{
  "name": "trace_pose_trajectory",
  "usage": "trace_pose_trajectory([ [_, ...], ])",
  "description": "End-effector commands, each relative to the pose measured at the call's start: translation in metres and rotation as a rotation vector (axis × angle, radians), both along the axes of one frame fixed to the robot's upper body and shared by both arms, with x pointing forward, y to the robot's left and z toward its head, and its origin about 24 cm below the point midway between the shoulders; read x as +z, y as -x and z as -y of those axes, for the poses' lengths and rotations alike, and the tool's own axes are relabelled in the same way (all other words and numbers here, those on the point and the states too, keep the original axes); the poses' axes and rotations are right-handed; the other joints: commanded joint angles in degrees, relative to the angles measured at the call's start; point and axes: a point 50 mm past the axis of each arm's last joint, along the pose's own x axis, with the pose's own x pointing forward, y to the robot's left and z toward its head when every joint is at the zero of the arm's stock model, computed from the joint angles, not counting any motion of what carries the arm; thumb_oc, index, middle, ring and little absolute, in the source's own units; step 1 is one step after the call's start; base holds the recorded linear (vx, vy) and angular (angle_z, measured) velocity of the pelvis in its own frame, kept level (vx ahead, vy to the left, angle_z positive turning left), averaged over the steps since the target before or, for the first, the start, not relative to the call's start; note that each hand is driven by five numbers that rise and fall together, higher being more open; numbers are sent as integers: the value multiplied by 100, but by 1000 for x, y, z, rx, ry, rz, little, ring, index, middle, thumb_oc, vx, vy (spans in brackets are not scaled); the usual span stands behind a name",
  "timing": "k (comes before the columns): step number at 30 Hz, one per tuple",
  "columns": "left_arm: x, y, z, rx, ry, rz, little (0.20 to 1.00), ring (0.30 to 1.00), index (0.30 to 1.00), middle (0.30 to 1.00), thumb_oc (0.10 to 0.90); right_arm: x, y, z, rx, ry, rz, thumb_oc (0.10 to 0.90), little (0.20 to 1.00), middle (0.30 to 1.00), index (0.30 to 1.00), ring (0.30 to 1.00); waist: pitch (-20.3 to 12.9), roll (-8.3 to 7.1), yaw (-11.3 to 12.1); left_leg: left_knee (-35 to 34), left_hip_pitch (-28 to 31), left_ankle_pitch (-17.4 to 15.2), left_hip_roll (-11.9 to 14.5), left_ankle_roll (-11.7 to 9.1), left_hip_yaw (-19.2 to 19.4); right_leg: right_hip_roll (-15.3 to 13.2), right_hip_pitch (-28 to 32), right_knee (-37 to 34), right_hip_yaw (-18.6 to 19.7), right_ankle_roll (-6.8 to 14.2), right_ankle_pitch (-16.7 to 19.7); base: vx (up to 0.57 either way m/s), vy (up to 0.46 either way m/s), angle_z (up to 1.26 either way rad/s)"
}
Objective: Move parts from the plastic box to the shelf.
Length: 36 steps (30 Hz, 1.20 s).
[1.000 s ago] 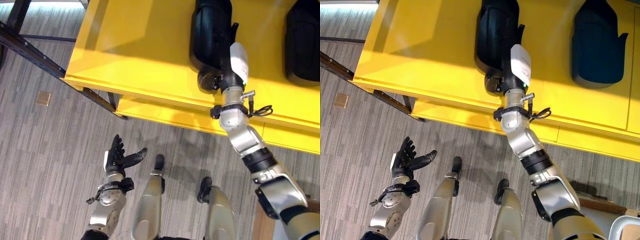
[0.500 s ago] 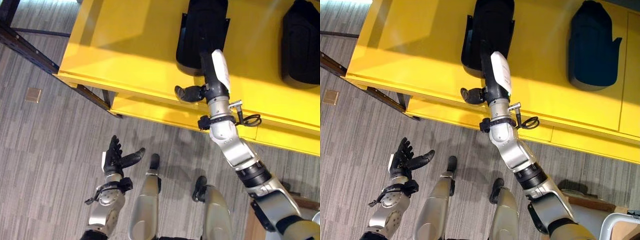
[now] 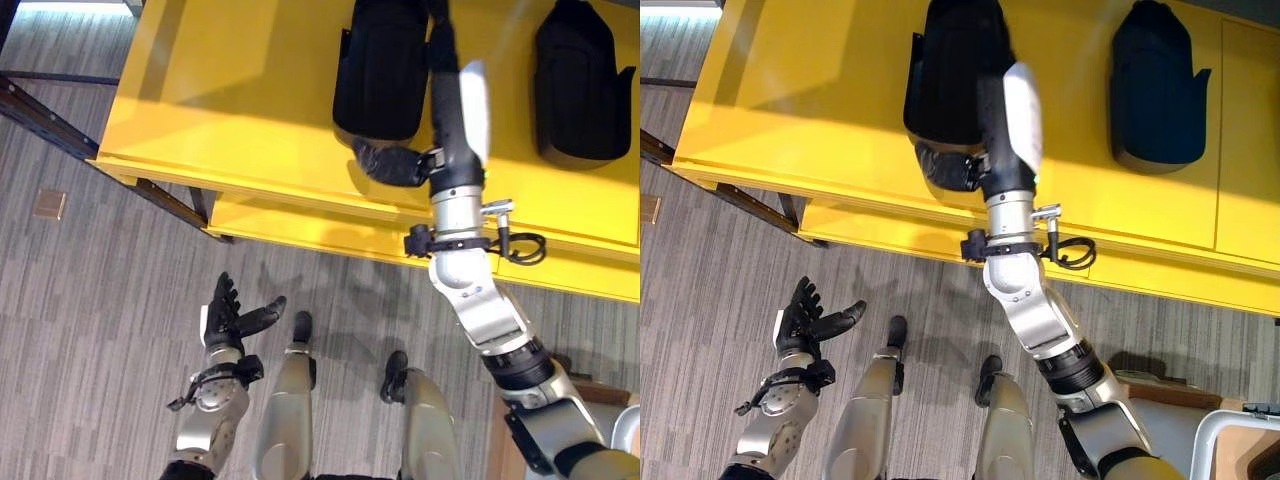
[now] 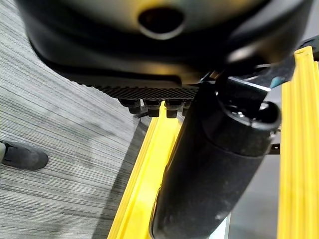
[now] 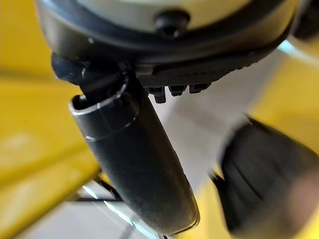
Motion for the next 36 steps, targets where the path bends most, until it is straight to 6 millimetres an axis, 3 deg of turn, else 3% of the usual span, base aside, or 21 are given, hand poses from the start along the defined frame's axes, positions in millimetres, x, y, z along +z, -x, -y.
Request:
trace_pose_trajectory([
  [1, 40, 0, -6, 7, -50, 198, 1000, 1000, 1000, 1000, 900, 75, 56, -3, 35, -27, 522, 900, 1000, 1000, 1000, 1000, -220, -50, -33, 211, 265, -388, 409, -80, -42, -137, 694, -644, 220, 30, 481, -16, -10, -7],
  [6, 40, -1, -8, 3, -70, 194, 1000, 1000, 1000, 1000, 900, 73, 61, -3, 46, 30, 525, 900, 1000, 1000, 1000, 1000, -336, -72, -103, 72, 394, -335, 440, -100, 3, -101, 771, -788, 242, 40, 531, -13, -5, -6],
  [11, 39, 3, -13, 13, -103, 190, 1000, 1000, 1000, 1000, 900, 47, 57, 9, 99, 56, 401, 900, 1000, 1000, 1000, 1000, -443, -96, -193, -171, 605, -214, 523, -131, 57, -22, 871, -978, 259, 51, 623, -12, -21, -13],
  [12, 40, 8, -17, 22, -116, 193, 1000, 1000, 1000, 1000, 900, 22, 54, 23, 159, 34, 262, 900, 1000, 1000, 1000, 1000, -514, -113, -249, -383, 740, -101, 583, -177, 74, 37, 981, -1149, 237, 72, 671, -8, -37, -12],
  [15, 40, 12, -20, 17, -142, 195, 1000, 1000, 1000, 1000, 900, 5, 56, 35, 204, -11, 178, 900, 1000, 1000, 1000, 1000, -590, -89, -280, -591, 886, 12, 631, -218, 86, 66, 1111, -1318, 173, 87, 716, 2, -28, -4],
  [17, 49, 17, -25, 11, -210, 235, 1000, 1000, 1000, 1000, 900, -24, 55, 54, 214, -47, 29, 900, 1000, 1000, 1000, 1000, -717, -52, -343, -957, 1115, 188, 714, -266, 108, 128, 1267, -1576, 119, 124, 803, 8, -17, -2],
  [18, 49, 17, -25, 10, -211, 233, 1000, 1000, 1000, 1000, 900, -25, 55, 54, 215, -48, 26, 900, 1000, 1000, 1000, 1000, -725, -49, -339, -981, 1132, 199, 718, -268, 108, 133, 1283, -1596, 114, 122, 812, 25, -43, 3],
  [19, 58, 22, -33, 14, -300, 263, 1000, 1000, 1000, 1000, 900, -56, 55, 75, 212, -100, -147, 900, 1000, 1000, 1000, 1000, -847, -38, -421, -1258, 1320, 340, 802, -322, 152, 204, 1451, -1860, 78, 147, 879, 15, -29, -4],
  [20, 58, 23, -32, 13, -300, 261, 1000, 1000, 1000, 1000, 900, -56, 56, 75, 213, -101, -150, 900, 1000, 1000, 1000, 1000, -854, -35, -417, -1276, 1335, 348, 806, -324, 153, 208, 1466, -1879, 74, 146, 887, 24, -36, -5],
  [25, 67, 28, -43, 35, -417, 280, 1000, 1000, 1000, 1000, 900, -96, 60, 97, 249, -273, -349, 900, 1000, 1000, 1000, 1000, -1031, 3, -547, -1593, 1576, 462, 910, -388, 240, 308, 1690, -2267, 87, 160, 997, 0, -5, -1],
  [36, 91, 31, -55, 75, -760, 317, 1000, 1000, 1000, 1000, 900, -128, 70, 104, 321, -441, -481, 900, 1000, 1000, 1000, 1000, -1164, -1, -711, -1703, 1869, 470, 1126, -453, 456, 447, 1689, -2219, 284, 124, 956, 7, -16, -12],
])
